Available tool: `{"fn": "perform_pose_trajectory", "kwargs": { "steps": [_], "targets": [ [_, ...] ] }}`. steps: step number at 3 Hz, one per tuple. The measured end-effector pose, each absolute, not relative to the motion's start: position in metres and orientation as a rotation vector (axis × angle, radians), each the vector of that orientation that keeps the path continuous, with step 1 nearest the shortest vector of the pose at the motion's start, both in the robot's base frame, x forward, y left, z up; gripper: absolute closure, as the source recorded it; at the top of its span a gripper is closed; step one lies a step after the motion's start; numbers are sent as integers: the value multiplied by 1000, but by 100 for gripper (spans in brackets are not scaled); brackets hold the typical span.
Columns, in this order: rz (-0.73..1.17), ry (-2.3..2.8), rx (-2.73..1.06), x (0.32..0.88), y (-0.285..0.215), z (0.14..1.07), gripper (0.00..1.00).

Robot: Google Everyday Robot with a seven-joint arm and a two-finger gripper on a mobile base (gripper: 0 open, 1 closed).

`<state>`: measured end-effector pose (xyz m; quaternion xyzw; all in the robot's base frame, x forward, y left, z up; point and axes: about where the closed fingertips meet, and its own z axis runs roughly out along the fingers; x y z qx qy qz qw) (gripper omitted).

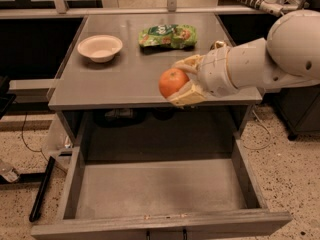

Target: Pick orange from top drawer and place on counter

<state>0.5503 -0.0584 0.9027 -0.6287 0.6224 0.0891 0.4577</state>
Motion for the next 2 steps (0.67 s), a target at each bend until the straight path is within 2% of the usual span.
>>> {"fn": "perform_pose_trajectory", "kwargs": {
  "steps": [2],
  "targets": [
    [114, 1513, -1344, 656, -63, 927, 100]
  ]
}}
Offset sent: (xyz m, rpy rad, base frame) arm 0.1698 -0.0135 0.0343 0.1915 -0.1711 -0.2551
